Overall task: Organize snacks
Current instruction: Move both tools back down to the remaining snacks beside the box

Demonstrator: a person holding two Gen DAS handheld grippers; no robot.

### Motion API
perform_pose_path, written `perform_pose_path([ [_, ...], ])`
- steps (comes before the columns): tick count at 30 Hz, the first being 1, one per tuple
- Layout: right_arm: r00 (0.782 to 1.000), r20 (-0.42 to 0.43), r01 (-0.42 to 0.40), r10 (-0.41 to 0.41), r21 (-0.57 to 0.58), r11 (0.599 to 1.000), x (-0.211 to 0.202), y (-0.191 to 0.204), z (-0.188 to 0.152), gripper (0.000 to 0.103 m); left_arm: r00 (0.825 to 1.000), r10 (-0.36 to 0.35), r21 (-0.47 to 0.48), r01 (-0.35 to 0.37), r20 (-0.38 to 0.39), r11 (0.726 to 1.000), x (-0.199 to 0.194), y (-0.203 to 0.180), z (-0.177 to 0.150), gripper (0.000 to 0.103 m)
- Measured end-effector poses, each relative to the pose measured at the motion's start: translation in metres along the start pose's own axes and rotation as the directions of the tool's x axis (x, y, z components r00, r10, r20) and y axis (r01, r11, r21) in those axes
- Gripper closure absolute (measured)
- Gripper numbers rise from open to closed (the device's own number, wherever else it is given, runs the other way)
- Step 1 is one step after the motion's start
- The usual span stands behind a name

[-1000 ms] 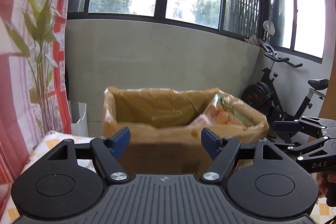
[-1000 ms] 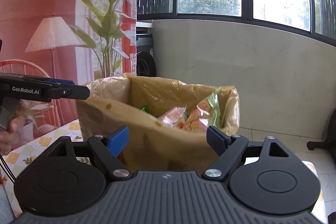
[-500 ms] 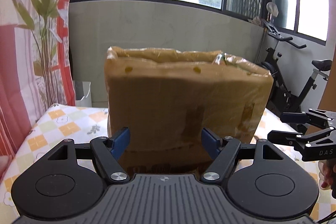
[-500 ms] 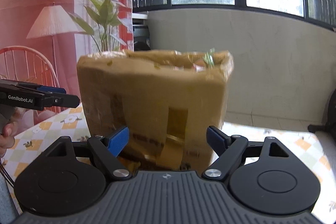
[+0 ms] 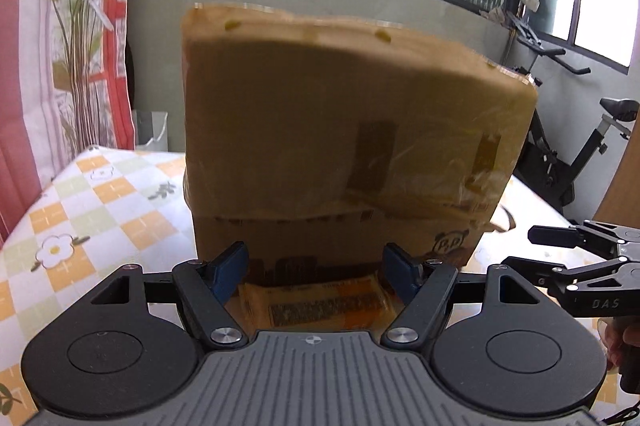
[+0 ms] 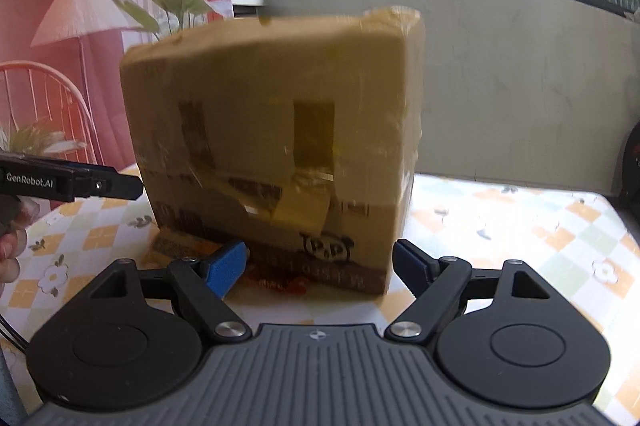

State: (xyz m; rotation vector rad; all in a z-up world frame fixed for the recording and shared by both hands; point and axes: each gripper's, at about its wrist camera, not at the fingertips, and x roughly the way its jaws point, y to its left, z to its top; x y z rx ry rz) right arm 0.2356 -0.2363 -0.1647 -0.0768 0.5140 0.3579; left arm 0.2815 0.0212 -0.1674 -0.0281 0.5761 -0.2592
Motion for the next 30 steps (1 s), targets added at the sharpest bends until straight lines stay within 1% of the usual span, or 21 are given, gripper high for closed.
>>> perform_pose_path([
  [4, 0.999, -0.033, 0.008, -0.008, 0.008, 1.0, 0.011, -0.002, -0.009, 0.031, 1.0, -0.005, -0.004, 0.005, -0.028, 1.0, 0.009, 0.001, -0.006, 0.028],
  [6, 0.999, -0.046, 0.004, -0.003, 0.016, 1.0, 0.015, -0.002, -0.011, 0.037, 0.999, -0.011, 0.001, 0.011, -0.04, 1.0, 0.013, 0.0, -0.008, 0.03],
  [11, 0.997, -0.079, -0.019, 0.02, 0.007, 1.0, 0.028, 0.0, -0.014, 0.043, 0.997, -0.033, 0.012, 0.034, -0.075, 0.999, 0.029, 0.0, -0.012, 0.035],
  [13, 0.995, -0.098, -0.026, 0.024, -0.018, 1.0, 0.034, 0.004, -0.014, 0.044, 0.995, -0.051, 0.01, 0.052, -0.088, 0.999, 0.035, 0.001, -0.012, 0.035],
  [15, 0.993, -0.12, -0.027, 0.02, -0.052, 0.998, 0.043, 0.01, -0.013, 0.045, 0.994, -0.055, 0.008, 0.056, -0.097, 0.998, 0.043, 0.003, -0.012, 0.035],
  [17, 0.991, -0.132, -0.032, 0.024, -0.06, 0.998, 0.05, 0.012, -0.01, 0.045, 0.994, -0.053, 0.006, 0.054, -0.099, 0.999, 0.049, 0.007, -0.013, 0.035],
  [19, 0.99, -0.137, -0.026, 0.018, -0.051, 0.998, 0.058, 0.012, -0.007, 0.045, 0.993, -0.059, -0.004, 0.059, -0.106, 0.998, 0.056, 0.012, -0.012, 0.035],
  [21, 0.99, -0.139, -0.019, 0.016, -0.022, 1.0, 0.064, 0.011, -0.002, 0.048, 0.991, -0.067, -0.017, 0.065, -0.115, 0.998, 0.063, 0.017, -0.013, 0.036],
  [24, 0.983, -0.184, -0.026, 0.029, 0.019, 0.999, 0.075, 0.01, 0.0, 0.05, 0.988, -0.093, -0.028, 0.091, -0.12, 0.996, 0.068, 0.022, -0.015, 0.037],
  [27, 0.977, -0.211, -0.02, 0.022, 0.009, 1.0, 0.081, 0.014, -0.001, 0.051, 0.984, -0.114, -0.029, 0.111, -0.134, 0.993, 0.072, 0.025, -0.021, 0.037],
  [29, 0.973, -0.229, -0.014, 0.019, 0.024, 1.0, 0.084, 0.014, -0.002, 0.051, 0.982, -0.116, -0.036, 0.112, -0.147, 0.993, 0.076, 0.026, -0.025, 0.037],
  [30, 0.971, -0.24, -0.009, 0.017, 0.034, 0.999, 0.086, 0.013, -0.003, 0.052, 0.981, -0.13, -0.052, 0.123, -0.143, 0.991, 0.077, 0.028, -0.027, 0.037],
])
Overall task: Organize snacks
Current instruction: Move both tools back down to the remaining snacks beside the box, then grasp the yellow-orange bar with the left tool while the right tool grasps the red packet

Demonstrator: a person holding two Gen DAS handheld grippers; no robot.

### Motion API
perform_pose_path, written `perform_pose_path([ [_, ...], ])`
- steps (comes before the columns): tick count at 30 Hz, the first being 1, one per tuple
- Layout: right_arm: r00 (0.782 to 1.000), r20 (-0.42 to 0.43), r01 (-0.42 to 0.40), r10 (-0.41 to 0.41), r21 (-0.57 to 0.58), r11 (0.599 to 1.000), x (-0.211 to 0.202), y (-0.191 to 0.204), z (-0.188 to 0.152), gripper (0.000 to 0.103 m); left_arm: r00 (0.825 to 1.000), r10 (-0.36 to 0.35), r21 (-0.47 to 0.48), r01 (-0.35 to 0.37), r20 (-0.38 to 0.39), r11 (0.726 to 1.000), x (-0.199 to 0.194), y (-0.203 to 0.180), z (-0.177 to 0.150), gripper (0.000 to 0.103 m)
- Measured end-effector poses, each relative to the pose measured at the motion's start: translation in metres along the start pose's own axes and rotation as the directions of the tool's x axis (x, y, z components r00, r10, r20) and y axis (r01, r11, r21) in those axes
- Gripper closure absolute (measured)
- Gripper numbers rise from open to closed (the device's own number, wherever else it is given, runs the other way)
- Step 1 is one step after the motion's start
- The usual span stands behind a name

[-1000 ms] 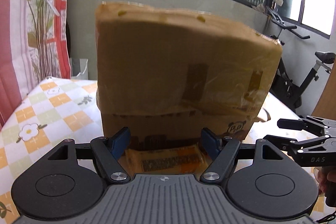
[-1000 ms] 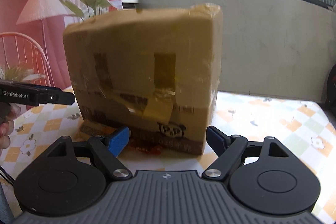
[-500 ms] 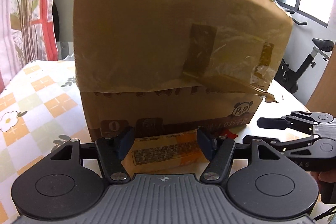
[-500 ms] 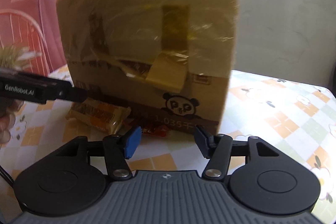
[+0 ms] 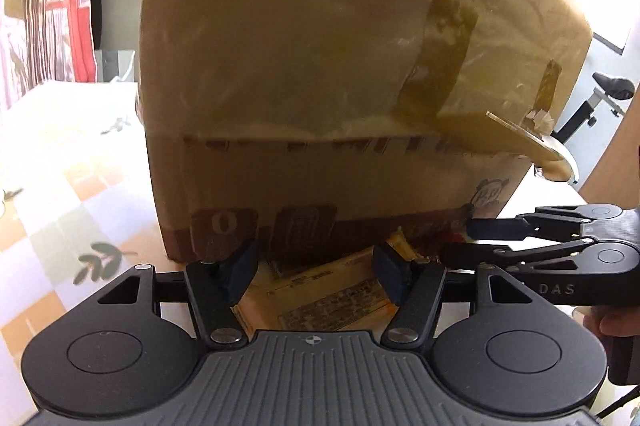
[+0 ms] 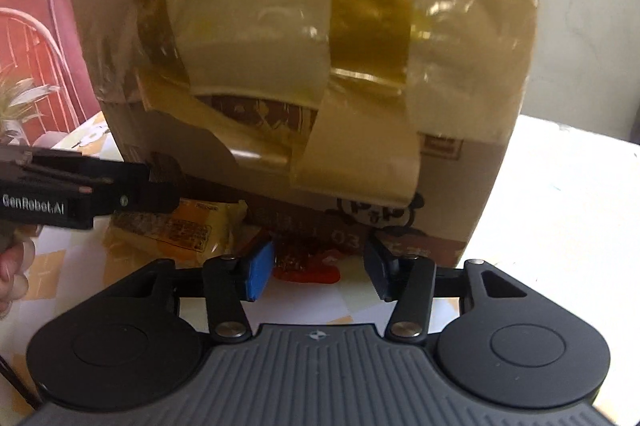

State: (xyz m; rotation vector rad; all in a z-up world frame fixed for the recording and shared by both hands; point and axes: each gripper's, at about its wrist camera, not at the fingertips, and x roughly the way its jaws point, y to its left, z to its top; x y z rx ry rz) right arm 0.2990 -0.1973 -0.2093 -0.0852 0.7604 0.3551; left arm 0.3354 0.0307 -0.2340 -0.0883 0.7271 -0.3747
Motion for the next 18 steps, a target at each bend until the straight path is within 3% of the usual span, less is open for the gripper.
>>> perform_pose_path([
  [2, 1.0, -0.008, -0.007, 0.008, 0.024, 1.0, 0.003, 0.0, 0.0, 0.054, 1.0, -0.02, -0.026, 0.02, -0.005, 0.999, 0.0, 0.002, -0.002, 0.037],
  [7, 1.0, -0.008, -0.03, 0.03, 0.038, 0.999, 0.0, 0.001, -0.005, 0.074, 0.999, -0.035, -0.019, 0.035, -0.02, 0.999, -0.005, -0.003, -0.01, 0.037],
  [10, 0.998, -0.007, -0.063, 0.064, 0.074, 0.995, -0.007, -0.004, -0.011, 0.095, 0.999, -0.038, -0.022, 0.038, -0.025, 0.999, -0.01, -0.006, -0.017, 0.037],
  [18, 0.997, -0.018, -0.075, 0.077, 0.112, 0.991, -0.024, -0.007, -0.023, 0.098, 0.998, -0.008, 0.047, 0.012, -0.069, 0.999, -0.014, -0.027, -0.037, 0.039],
])
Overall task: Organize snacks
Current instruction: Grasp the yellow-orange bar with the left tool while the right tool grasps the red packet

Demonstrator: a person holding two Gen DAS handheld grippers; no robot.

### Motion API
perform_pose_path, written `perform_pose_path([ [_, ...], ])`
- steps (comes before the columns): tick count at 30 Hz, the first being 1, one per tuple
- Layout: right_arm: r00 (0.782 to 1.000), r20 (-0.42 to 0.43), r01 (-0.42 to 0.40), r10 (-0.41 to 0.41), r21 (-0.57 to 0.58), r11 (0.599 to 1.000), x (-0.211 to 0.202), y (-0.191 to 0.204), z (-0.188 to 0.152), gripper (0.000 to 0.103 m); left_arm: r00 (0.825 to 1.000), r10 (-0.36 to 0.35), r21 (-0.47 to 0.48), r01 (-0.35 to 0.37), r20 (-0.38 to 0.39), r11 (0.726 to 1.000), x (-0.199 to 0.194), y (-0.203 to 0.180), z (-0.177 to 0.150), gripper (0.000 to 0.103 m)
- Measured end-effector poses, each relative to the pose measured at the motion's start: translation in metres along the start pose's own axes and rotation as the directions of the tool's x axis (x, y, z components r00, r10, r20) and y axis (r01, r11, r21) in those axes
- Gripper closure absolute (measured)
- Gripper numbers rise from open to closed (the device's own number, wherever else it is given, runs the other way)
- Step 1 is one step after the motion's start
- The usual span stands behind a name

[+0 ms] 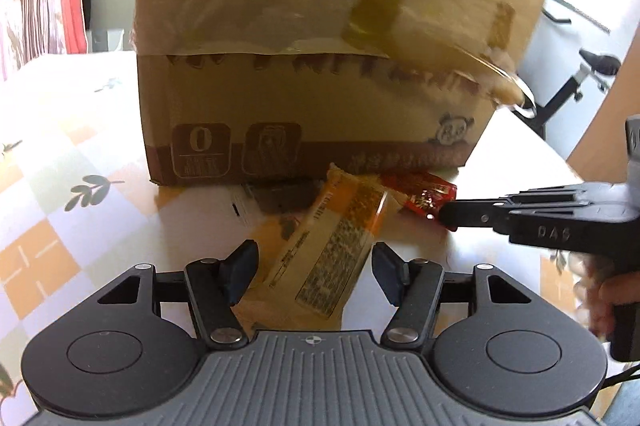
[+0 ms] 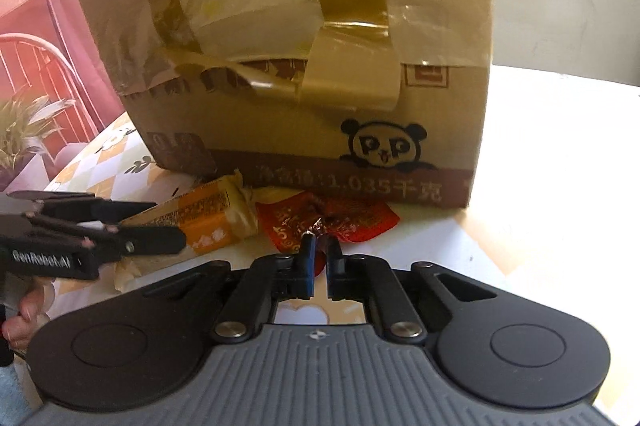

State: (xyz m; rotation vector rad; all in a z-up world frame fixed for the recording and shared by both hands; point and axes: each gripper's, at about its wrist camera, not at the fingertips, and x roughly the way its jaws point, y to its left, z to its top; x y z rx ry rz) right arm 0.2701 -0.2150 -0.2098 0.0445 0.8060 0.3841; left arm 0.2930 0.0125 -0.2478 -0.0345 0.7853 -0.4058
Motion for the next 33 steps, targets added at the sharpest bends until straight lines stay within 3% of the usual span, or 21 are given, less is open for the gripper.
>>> perform_pose_path([
  [8, 0.998, -0.052, -0.036, 0.037, 0.024, 0.999, -0.027, -0.002, -0.019, 0.093, 1.0, -0.024, -0.002, 0.024, -0.02, 1.0, -0.011, -0.005, -0.009, 0.039],
  [12, 1.0, 0.012, 0.007, -0.006, -0.063, 0.998, -0.037, -0.003, -0.012, 0.046, 1.0, -0.008, -0.004, 0.008, -0.001, 1.0, -0.011, -0.004, -0.004, 0.039],
  [15, 0.999, 0.031, 0.025, -0.021, -0.133, 0.991, -0.03, -0.002, -0.006, 0.033, 1.0, -0.012, -0.015, 0.012, 0.006, 1.0, -0.007, -0.004, 0.004, 0.039],
  [18, 1.0, 0.018, 0.005, -0.002, -0.195, 0.981, -0.018, -0.001, -0.002, 0.026, 1.0, -0.009, -0.009, 0.009, 0.005, 1.0, 0.0, -0.008, 0.007, 0.039],
  [19, 1.0, 0.007, 0.0, 0.002, -0.211, 0.977, -0.013, 0.0, -0.001, 0.025, 1.0, -0.011, -0.012, 0.011, 0.0, 1.0, 0.002, -0.008, 0.007, 0.042],
  [20, 1.0, -0.003, -0.004, 0.004, -0.229, 0.973, -0.007, 0.002, 0.0, 0.025, 1.0, -0.016, -0.017, 0.016, -0.006, 1.0, 0.004, -0.008, 0.006, 0.053],
  [23, 1.0, -0.027, -0.014, 0.007, -0.267, 0.964, 0.006, 0.007, 0.001, 0.025, 1.0, 0.002, 0.002, -0.002, 0.002, 1.0, 0.004, -0.011, 0.002, 0.061],
  [29, 1.0, -0.03, -0.015, 0.008, -0.254, 0.967, 0.017, 0.007, -0.001, 0.025, 1.0, 0.007, -0.027, -0.007, 0.021, 1.0, 0.001, -0.008, -0.004, 0.062],
  [31, 1.0, -0.008, -0.011, 0.009, -0.227, 0.974, 0.013, 0.004, -0.005, 0.031, 0.999, 0.015, -0.039, -0.014, 0.028, 0.999, -0.001, -0.008, -0.006, 0.062],
  [33, 1.0, 0.006, -0.022, 0.023, -0.209, 0.978, 0.007, 0.002, -0.008, 0.05, 0.999, 0.024, -0.045, -0.022, 0.038, 0.999, -0.003, -0.009, -0.01, 0.062],
])
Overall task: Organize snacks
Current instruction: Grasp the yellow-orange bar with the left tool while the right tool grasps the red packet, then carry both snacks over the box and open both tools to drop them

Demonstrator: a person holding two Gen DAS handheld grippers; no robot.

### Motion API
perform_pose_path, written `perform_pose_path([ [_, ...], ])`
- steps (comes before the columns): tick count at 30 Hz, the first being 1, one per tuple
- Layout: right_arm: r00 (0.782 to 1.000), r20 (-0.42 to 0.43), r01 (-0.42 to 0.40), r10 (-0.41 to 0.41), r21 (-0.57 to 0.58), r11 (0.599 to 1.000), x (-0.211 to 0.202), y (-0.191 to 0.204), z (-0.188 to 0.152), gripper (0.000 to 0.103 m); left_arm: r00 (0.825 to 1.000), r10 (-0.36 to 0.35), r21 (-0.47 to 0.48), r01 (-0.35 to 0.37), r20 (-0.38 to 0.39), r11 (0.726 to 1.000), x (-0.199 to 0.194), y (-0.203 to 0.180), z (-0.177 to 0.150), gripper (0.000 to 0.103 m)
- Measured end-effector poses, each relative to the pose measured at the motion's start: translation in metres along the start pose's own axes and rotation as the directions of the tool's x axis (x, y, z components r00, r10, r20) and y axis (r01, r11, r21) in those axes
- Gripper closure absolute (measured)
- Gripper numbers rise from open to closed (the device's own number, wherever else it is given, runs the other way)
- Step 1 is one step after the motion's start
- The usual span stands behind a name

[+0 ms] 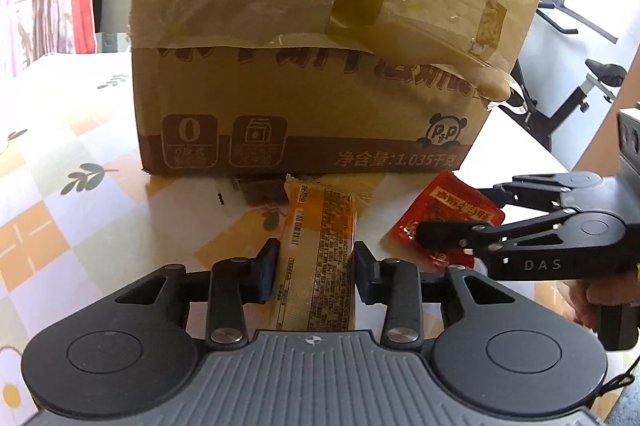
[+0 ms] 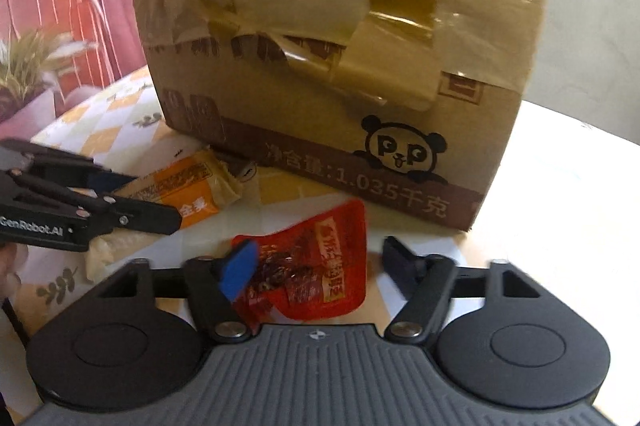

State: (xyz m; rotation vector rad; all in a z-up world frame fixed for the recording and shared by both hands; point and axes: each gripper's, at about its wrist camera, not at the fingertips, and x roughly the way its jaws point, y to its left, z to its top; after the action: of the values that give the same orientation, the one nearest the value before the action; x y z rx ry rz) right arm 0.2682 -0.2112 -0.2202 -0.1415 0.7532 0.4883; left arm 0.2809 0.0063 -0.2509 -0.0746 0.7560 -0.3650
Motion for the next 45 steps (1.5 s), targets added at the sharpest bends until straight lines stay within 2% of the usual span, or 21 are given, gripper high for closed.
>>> perform_pose_path([
  [2, 1.0, 0.017, -0.023, 0.023, 0.034, 0.999, -0.007, -0.002, -0.006, 0.053, 1.0, 0.006, -0.003, -0.006, 0.007, 1.0, -0.002, -0.001, -0.003, 0.062],
  [3, 0.999, 0.028, -0.035, 0.034, 0.045, 0.998, -0.011, -0.002, -0.009, 0.06, 1.0, 0.008, -0.005, -0.008, 0.008, 1.0, -0.003, -0.001, -0.004, 0.062],
  [4, 0.998, 0.04, -0.044, 0.042, 0.052, 0.998, -0.014, -0.002, -0.012, 0.063, 1.0, 0.009, -0.008, -0.009, 0.009, 1.0, -0.004, -0.001, -0.004, 0.062],
  [5, 0.998, 0.047, -0.045, 0.043, 0.058, 0.997, -0.016, -0.001, -0.014, 0.083, 1.0, 0.011, -0.012, -0.011, 0.007, 1.0, -0.005, -0.001, -0.004, 0.063],
  [6, 0.997, 0.064, -0.047, 0.043, 0.068, 0.997, -0.019, -0.001, -0.015, 0.088, 1.0, 0.013, -0.019, -0.013, 0.004, 1.0, -0.005, -0.001, -0.004, 0.063],
  [13, 0.993, 0.103, -0.068, 0.057, 0.103, 0.992, -0.038, 0.0, -0.015, 0.089, 1.0, 0.005, -0.039, -0.006, -0.009, 0.999, -0.018, -0.001, -0.008, 0.063],
  [26, 0.966, 0.239, -0.114, 0.095, 0.067, 0.991, -0.083, 0.012, 0.016, 0.089, 0.998, 0.014, -0.036, -0.011, 0.068, 0.999, -0.062, -0.003, 0.002, 0.063],
  [32, 0.96, 0.264, -0.112, 0.094, 0.058, 0.992, -0.091, 0.017, 0.029, 0.089, 0.994, 0.01, -0.047, -0.004, 0.111, 0.999, -0.08, -0.007, 0.014, 0.063],
  [35, 0.949, 0.291, -0.134, 0.119, 0.032, 0.991, -0.106, 0.021, 0.043, 0.089, 0.983, -0.014, -0.009, 0.015, 0.182, 1.0, -0.104, -0.009, 0.037, 0.063],
  [40, 0.917, 0.37, -0.148, 0.15, -0.036, 0.988, -0.136, 0.021, 0.089, 0.089, 0.95, -0.038, 0.079, 0.014, 0.31, 0.997, -0.142, -0.013, 0.091, 0.063],
  [43, 0.907, 0.402, -0.123, 0.128, -0.038, 0.992, -0.141, 0.014, 0.125, 0.089, 0.932, -0.038, 0.103, 0.0, 0.36, 0.995, -0.148, -0.015, 0.123, 0.063],
  [45, 0.91, 0.41, -0.055, 0.067, -0.04, 0.998, -0.134, 0.009, 0.146, 0.089, 0.922, -0.027, 0.119, -0.021, 0.386, 0.993, -0.144, -0.019, 0.144, 0.063],
])
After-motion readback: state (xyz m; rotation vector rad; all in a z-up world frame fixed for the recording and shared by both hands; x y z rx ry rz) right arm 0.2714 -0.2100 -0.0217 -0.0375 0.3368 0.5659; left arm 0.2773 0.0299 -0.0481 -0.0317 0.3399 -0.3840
